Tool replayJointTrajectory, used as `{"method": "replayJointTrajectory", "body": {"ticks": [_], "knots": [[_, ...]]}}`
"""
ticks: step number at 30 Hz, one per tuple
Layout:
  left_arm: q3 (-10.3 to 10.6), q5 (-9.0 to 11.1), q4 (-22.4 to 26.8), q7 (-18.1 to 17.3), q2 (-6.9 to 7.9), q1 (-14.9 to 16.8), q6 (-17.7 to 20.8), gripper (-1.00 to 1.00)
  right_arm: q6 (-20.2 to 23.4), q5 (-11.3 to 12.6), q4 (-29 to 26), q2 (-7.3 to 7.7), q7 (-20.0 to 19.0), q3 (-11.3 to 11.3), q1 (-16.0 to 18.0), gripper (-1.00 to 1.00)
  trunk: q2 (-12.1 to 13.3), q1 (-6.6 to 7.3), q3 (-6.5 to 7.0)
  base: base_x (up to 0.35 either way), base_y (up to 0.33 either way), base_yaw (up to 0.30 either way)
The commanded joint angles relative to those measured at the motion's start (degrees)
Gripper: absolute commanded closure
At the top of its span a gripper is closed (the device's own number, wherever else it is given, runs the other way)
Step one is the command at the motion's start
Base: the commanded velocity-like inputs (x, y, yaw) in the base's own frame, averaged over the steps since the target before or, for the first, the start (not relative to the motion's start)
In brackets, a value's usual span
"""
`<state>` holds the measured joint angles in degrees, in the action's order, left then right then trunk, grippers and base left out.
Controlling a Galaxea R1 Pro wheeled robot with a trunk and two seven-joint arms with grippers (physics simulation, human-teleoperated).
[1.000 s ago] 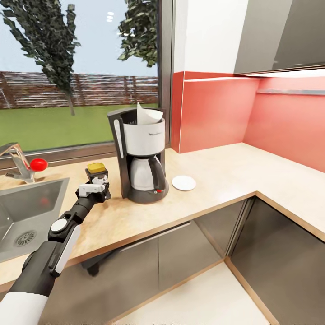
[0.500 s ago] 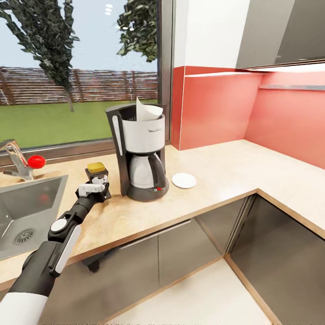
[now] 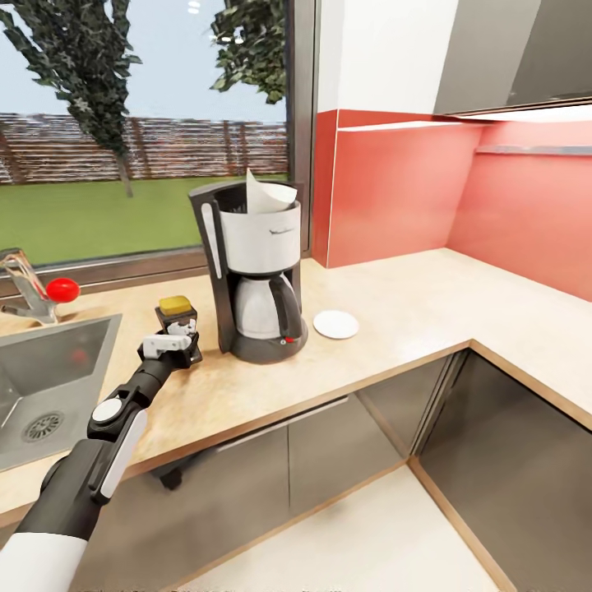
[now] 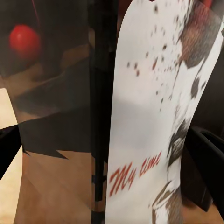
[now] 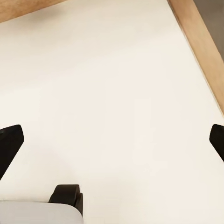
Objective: Set up a coffee station on the kitchen countertop: keep the coffee maker on the countertop, move the bottle of coffee from the kitchen shelf to the counter next to the coffee maker, place a paper coffee filter on top of the coffee maker, put the saucer next to the coffee maker with the coffee cup on the saucer, and place the electric kettle next to the coffee maker.
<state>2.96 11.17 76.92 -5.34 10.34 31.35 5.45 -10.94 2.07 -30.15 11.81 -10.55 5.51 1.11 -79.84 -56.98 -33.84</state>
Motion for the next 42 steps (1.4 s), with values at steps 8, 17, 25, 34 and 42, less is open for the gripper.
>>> {"method": "replayJointTrajectory", "body": {"ticks": [8,17,25,34,42], "knots": [[0.0,0.6,0.1,0.0,0.04,0.0,0.4,1.0,-0.1,0.2,0.0,-0.03,-0.5,0.3,0.1,-1.0,0.0,0.0,-0.76,0.0,0.0,0.0],[0.0,0.6,0.0,0.0,0.04,0.0,0.4,1.0,-0.1,0.2,0.1,-0.03,-0.5,0.3,0.0,-1.0,0.0,0.0,-1.55,0.0,0.0,0.0],[0.0,0.6,0.0,0.0,0.04,0.0,0.4,1.0,-0.1,0.2,0.1,-0.03,-0.5,0.3,0.1,-1.0,0.0,0.0,-2.24,0.0,0.0,0.0],[0.0,0.6,0.0,0.0,0.04,0.0,0.4,1.0,-0.1,0.2,0.1,-0.03,-0.5,0.3,0.0,-1.0,0.0,0.0,-2.49,0.0,0.0,0.0],[0.0,0.6,0.0,0.0,0.04,0.0,0.4,1.0,-0.1,0.2,0.1,-0.03,-0.5,0.3,0.0,-1.0,0.0,0.0,-2.91,0.0,0.0,0.0]]}}
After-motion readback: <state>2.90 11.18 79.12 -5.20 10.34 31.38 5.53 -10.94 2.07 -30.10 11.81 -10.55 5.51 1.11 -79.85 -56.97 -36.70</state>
